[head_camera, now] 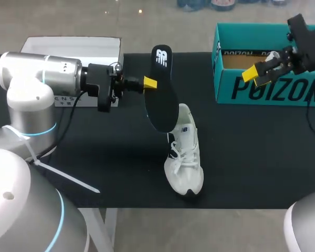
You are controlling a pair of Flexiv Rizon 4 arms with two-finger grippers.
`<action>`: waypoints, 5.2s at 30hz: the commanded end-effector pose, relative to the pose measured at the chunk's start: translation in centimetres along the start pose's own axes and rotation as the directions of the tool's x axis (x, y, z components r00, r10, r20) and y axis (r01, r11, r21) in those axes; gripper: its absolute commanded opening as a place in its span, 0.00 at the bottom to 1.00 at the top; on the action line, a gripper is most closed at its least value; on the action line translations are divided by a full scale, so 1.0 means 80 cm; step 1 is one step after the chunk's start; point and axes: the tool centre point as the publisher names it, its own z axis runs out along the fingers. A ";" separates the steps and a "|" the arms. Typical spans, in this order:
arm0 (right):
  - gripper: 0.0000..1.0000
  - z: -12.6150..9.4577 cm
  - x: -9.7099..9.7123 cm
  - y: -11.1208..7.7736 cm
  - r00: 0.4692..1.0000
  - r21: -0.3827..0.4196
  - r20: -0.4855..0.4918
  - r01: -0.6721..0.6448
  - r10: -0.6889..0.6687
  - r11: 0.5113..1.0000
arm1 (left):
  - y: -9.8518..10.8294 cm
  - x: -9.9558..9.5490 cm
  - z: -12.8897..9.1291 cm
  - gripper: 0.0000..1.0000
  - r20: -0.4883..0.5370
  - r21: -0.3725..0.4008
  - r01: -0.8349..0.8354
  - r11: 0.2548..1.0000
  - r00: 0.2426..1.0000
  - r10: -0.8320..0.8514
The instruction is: Take the shoe out of the shoebox, open the shoe tongue, remove and reinsert the insole, then place the shoe into the shoebox
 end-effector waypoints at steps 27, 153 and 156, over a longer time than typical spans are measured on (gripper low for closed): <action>1.00 0.119 -0.003 0.023 0.948 -0.017 -0.317 0.025 -0.029 1.000 | 0.000 0.000 0.001 0.00 -0.001 -0.001 -0.001 1.000 1.000 0.001; 0.00 0.263 0.018 0.075 0.947 0.025 -0.318 0.052 -0.041 0.998 | 0.003 -0.005 0.002 1.00 -0.048 0.026 -0.002 1.000 0.999 0.003; 0.00 0.263 0.018 0.075 0.947 0.025 -0.318 0.052 -0.041 0.998 | 0.004 -0.007 -0.001 1.00 -0.068 0.032 0.015 0.999 0.998 -0.013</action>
